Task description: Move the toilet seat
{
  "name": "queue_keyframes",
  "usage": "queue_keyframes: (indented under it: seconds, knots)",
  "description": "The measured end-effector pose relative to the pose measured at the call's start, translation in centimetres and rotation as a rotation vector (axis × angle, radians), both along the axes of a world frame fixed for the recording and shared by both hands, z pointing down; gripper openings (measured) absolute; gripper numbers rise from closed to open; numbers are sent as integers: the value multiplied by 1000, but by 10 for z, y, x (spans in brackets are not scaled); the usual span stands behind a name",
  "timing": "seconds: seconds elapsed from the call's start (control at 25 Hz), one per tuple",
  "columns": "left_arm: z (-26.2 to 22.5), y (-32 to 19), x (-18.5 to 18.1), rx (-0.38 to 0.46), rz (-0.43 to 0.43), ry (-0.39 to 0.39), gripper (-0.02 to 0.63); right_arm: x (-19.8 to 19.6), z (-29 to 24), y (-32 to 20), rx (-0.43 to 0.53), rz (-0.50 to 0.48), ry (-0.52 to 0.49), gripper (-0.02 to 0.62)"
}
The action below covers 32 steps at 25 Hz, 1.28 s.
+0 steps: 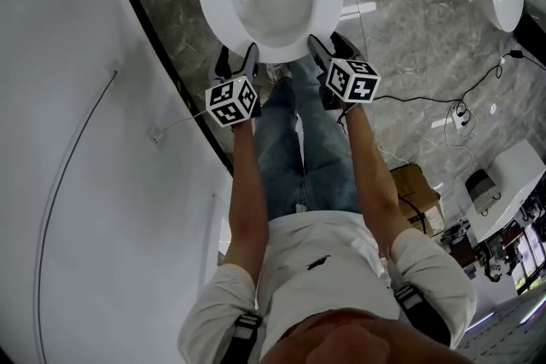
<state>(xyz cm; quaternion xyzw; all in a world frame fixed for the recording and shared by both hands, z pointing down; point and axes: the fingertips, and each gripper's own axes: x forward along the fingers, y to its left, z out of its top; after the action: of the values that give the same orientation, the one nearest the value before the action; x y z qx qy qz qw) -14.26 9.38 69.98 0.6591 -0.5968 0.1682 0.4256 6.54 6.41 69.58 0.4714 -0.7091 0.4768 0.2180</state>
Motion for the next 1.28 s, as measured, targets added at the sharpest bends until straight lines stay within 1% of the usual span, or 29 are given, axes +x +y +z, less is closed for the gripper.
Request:
queue_keyframes:
  seconds: [0.36, 0.64, 0.72, 0.92, 1.04, 1.12, 1.28]
  knots:
    - [-22, -11, -4, 54, -4, 3, 324, -3, -21, -10, 27, 18, -24, 287]
    - [-40, -20, -7, 115, 10, -30, 324, -5, -37, -19, 42, 37, -42, 287]
    - [-46, -21, -5, 132, 34, -44, 324, -5, -40, -20, 42, 39, -47, 287]
    - [-62, -15, 2, 165, 123, -69, 324, -5, -45, -24, 41, 50, -52, 287]
    - [-74, -6, 5, 180, 183, -98, 324, -5, -48, -26, 42, 55, -58, 286]
    - [-79, -1, 7, 185, 225, -117, 324, -5, -51, -27, 45, 61, -65, 285]
    - [-82, 7, 9, 186, 278, -146, 324, -6, -55, -30, 44, 76, -73, 285]
